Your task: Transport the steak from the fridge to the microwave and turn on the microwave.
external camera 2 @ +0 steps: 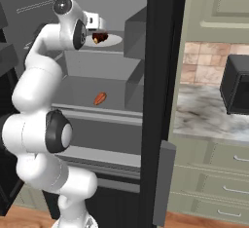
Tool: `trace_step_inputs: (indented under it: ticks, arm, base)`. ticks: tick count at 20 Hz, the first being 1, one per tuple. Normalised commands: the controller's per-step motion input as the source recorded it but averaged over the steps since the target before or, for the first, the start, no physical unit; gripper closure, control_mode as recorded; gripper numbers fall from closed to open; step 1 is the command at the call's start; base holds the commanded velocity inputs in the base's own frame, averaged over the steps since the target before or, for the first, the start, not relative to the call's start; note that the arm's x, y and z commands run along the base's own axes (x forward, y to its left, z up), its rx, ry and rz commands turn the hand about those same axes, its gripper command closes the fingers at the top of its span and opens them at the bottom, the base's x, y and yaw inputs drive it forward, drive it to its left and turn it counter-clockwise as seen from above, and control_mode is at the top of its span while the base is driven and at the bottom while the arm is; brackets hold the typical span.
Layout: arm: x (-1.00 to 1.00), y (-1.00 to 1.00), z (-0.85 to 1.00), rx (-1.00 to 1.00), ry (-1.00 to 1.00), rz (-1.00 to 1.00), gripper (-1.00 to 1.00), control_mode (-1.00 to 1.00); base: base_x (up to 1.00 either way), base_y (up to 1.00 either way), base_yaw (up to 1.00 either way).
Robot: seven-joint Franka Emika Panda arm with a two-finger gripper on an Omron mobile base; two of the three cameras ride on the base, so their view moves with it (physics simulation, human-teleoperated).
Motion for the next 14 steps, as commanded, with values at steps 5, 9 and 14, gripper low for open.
trace_step_inputs:
  ticks: [5, 9, 14]
  arm:
    - [0.37, 0.05, -0.08, 0.00, 0.04, 0.00, -1.00, -1.00]
    - [0.28, 0.01, -0.33, 0.00, 0.01, 0.00, -1.00, -1.00]
    - [0.16, 0.00, -0.41, 0.00, 0.00, -0.01, -1.00, -1.00]
  base:
    - [0.00, 0.00, 0.00]
    - [0.00, 0.00, 0.00]
    - [0.00, 0.00, 0.00]
